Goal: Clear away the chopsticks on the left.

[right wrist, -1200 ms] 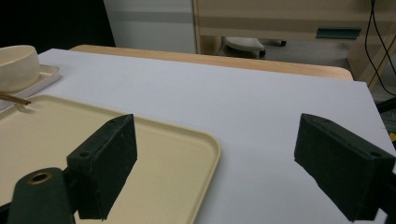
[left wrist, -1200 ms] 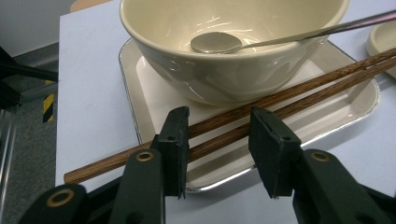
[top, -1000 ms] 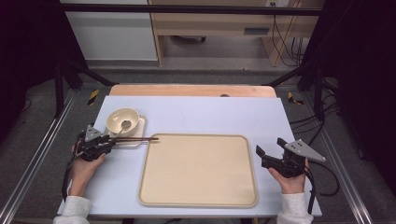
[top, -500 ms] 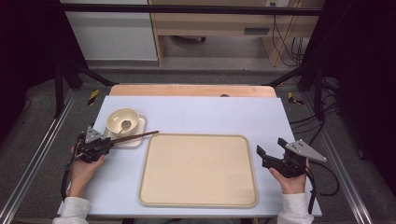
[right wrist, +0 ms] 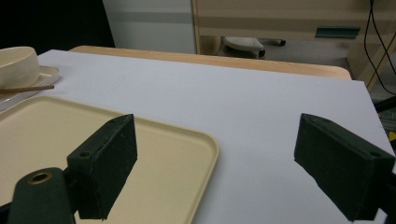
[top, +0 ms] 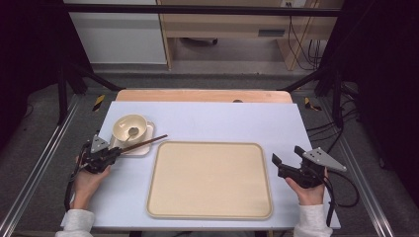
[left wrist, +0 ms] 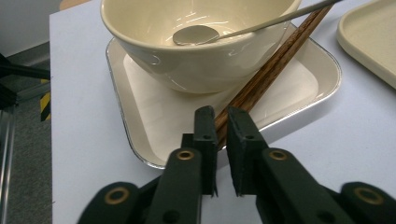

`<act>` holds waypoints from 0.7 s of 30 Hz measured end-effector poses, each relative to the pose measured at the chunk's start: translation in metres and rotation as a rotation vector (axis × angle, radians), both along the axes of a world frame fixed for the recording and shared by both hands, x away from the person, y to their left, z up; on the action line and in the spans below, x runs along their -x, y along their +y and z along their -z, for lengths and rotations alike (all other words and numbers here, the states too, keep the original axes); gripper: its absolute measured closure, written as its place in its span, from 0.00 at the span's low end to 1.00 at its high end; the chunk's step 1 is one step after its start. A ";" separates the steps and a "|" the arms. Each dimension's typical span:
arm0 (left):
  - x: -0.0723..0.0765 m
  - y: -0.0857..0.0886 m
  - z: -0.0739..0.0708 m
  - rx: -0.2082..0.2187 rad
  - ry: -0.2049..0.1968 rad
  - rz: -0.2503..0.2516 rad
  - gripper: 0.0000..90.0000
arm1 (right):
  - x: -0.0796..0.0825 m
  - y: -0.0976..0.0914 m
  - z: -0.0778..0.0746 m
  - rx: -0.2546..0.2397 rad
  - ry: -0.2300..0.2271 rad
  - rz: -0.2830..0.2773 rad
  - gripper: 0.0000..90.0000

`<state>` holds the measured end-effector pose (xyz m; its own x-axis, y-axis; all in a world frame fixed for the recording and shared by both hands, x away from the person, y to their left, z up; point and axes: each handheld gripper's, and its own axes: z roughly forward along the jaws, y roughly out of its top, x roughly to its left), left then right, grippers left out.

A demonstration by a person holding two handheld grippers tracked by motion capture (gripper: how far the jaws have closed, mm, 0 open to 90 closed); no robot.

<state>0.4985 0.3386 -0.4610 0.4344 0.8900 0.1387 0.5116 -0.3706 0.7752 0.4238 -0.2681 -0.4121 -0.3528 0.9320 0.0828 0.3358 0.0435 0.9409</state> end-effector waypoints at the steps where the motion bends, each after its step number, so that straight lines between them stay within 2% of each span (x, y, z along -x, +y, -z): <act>1: 0.000 0.000 0.000 0.002 0.002 0.005 0.90 | 0.000 0.000 0.000 0.000 0.000 0.000 0.15; 8: -0.004 -0.005 0.004 0.002 0.002 0.025 0.83 | 0.000 0.000 0.000 0.002 0.000 -0.004 0.15; 21: 0.001 -0.009 0.002 0.002 0.014 0.028 0.90 | 0.000 0.000 0.000 0.000 0.000 -0.001 0.15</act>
